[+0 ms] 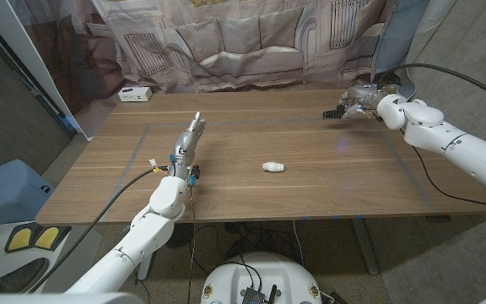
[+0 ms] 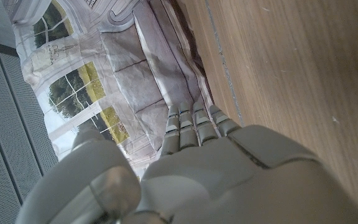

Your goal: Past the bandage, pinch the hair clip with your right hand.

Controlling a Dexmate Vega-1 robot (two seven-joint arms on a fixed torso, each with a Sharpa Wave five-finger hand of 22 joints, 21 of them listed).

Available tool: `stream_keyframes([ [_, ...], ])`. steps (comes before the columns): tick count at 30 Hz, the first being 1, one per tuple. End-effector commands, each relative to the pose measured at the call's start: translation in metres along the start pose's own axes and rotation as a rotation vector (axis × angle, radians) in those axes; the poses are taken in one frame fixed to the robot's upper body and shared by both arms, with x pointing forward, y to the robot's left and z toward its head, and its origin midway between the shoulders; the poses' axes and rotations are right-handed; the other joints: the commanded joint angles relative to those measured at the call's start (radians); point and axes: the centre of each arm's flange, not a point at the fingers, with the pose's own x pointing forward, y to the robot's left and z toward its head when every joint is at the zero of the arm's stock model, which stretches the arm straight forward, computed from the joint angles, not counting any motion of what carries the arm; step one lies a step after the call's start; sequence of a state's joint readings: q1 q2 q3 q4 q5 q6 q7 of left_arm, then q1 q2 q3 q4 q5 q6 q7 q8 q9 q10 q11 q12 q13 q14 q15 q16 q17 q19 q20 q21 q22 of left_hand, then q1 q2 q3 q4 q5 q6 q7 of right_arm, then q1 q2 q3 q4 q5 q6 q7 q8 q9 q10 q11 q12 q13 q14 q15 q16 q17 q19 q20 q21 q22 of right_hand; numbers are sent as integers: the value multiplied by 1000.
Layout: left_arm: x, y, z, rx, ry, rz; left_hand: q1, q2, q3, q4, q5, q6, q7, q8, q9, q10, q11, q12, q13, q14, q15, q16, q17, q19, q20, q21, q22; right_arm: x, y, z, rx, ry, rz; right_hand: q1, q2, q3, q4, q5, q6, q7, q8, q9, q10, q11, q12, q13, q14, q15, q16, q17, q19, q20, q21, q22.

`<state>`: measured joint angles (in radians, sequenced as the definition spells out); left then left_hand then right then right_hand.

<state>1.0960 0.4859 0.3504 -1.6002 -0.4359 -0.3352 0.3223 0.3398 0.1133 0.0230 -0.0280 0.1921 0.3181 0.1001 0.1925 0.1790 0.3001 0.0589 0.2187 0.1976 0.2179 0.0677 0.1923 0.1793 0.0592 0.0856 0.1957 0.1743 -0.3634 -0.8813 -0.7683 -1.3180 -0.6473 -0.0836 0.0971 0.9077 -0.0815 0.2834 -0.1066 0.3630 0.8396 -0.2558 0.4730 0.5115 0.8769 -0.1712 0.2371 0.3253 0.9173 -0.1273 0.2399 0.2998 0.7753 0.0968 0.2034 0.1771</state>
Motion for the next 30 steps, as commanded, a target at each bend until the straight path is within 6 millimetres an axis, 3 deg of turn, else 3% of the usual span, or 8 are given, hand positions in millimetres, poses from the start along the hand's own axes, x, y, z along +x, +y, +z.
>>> stream_keyframes([
  [1, 5, 4, -2, -5, 2, -8, 4, 10, 4, -8, -2, 7, -1, -2, 2, 7, 4, -3, 5, 5, 1, -2, 1, -6, 7, 2, 6, -2, -2, 1, 2, 4, -1, 4, 12, -1, 2, 6, 207, 103, 286, 14, 5, 13, 9, 4, 0, -33, -2, 8, 0, 6, 0, 3],
  [18, 4, 8, -4, -10, 3, -2, 6, 12, 7, -10, -2, 8, -1, -2, 2, 7, 4, -3, 5, 4, 2, -3, 1, -6, 7, 2, 6, -2, -2, 3, -9, 9, 12, 4, 16, -3, 3, 9, 254, 107, 265, -45, -1, 31, -2, -9, 6, -22, -2, 4, 4, 16, 2, 3],
  [30, 6, 5, -5, -11, 6, -11, 7, 12, 9, -11, -3, 8, -1, -2, 2, 7, 1, -3, 5, 4, 2, -3, 1, -6, 7, 2, 6, -5, 1, -3, -19, 43, 47, 4, 26, -8, 6, 7, 255, 107, 228, -93, -10, 42, -12, -19, -18, -11, -10, 3, -3, 19, 0, 4],
])
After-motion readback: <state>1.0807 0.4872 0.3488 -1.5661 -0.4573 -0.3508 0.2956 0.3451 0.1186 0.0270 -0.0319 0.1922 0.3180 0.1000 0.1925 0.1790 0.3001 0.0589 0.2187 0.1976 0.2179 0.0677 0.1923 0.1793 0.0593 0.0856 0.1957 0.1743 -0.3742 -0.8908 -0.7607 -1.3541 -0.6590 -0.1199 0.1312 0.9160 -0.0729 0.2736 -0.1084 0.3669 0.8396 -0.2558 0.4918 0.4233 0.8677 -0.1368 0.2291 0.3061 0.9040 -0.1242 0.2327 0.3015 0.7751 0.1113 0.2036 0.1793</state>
